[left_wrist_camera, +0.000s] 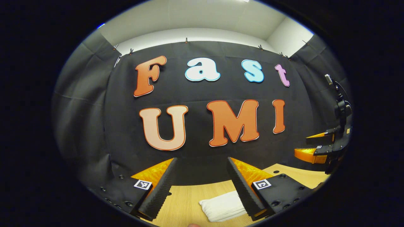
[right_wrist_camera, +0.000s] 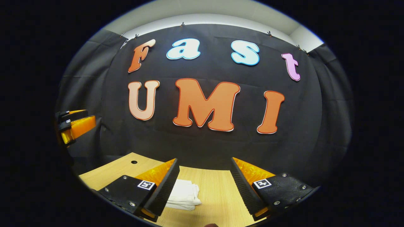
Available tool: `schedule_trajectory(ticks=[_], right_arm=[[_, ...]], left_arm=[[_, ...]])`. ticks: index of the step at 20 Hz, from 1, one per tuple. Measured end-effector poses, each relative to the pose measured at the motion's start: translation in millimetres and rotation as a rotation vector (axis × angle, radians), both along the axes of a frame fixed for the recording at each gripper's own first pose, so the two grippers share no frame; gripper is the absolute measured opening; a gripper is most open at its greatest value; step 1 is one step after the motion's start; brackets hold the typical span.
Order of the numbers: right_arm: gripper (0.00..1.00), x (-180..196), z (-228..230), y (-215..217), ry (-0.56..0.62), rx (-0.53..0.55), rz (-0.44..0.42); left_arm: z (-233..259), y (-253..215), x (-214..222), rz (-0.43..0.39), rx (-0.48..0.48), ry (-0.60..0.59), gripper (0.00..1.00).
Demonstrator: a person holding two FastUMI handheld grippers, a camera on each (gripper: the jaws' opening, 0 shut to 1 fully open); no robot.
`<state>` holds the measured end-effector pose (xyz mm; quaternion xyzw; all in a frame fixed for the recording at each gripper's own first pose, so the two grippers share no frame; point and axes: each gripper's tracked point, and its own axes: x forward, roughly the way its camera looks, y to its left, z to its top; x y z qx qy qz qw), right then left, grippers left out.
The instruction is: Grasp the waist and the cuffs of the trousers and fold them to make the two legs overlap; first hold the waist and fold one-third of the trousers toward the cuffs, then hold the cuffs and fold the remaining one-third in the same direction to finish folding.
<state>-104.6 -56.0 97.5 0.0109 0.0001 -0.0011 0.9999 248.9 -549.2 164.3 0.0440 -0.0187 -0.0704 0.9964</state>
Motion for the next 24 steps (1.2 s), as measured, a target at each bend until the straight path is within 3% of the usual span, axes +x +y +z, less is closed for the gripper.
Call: schedule_trajectory(ticks=[12,24], right_arm=[[0.98,-9.5,7.2,10.9,-0.009,0.005,-0.013],[0.98,-6.3,1.4,18.4,0.004,0.002,0.029]], left_arm=[[-8.4,-4.3,2.4,-0.001,0.026,0.008,1.00],[-19.8,5.9,0.4,0.084,0.024,0.025,1.00]])
